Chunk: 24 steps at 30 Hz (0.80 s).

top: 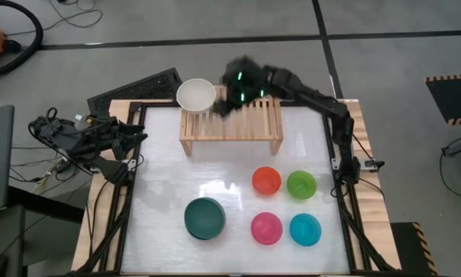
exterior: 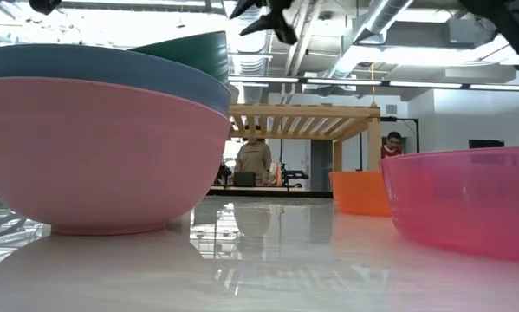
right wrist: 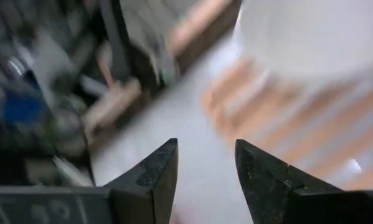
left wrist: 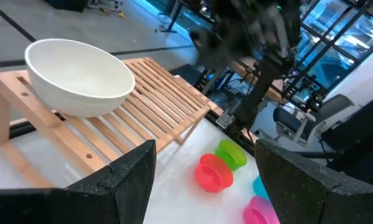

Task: Place and stack bowls onto a shelf
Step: Stack the large green bowl on top of the large white bowl

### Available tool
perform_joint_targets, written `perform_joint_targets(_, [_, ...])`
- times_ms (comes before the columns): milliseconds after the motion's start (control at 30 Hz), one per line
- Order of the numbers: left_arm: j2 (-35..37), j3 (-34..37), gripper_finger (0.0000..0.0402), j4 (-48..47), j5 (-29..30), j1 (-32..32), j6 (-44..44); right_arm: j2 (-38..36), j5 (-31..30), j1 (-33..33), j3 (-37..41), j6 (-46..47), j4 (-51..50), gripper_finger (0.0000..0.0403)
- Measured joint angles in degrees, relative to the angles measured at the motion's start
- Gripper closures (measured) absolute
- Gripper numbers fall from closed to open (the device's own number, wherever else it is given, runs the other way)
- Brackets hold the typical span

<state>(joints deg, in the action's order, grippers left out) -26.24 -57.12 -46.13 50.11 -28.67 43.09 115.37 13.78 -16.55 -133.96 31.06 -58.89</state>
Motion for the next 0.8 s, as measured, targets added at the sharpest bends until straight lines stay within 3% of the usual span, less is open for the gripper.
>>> perform_joint_targets(200, [0.0,0.0,0.0145,-0.6,-0.3,0.0,0.1,2.6,-15.7,15.2,0.1,2.7,-13.6,0.0228])
perform_joint_targets(400, [0.0,0.0,0.0145,-0.7,-0.3,0.0,0.1,8.7,-22.3,26.9,0.2,9.8,-9.4,0.0228])
perform_joint_targets(567, [0.0,0.0,0.0145,-0.8,-0.3,0.0,0.1,11.7,-28.7,31.3,0.1,14.8,-10.0,0.0228])
perform_joint_targets(800, [0.0,0.0,0.0145,-1.4,-1.4,0.0,0.2,14.9,-29.0,33.7,0.0,13.2,-8.1,0.0228])
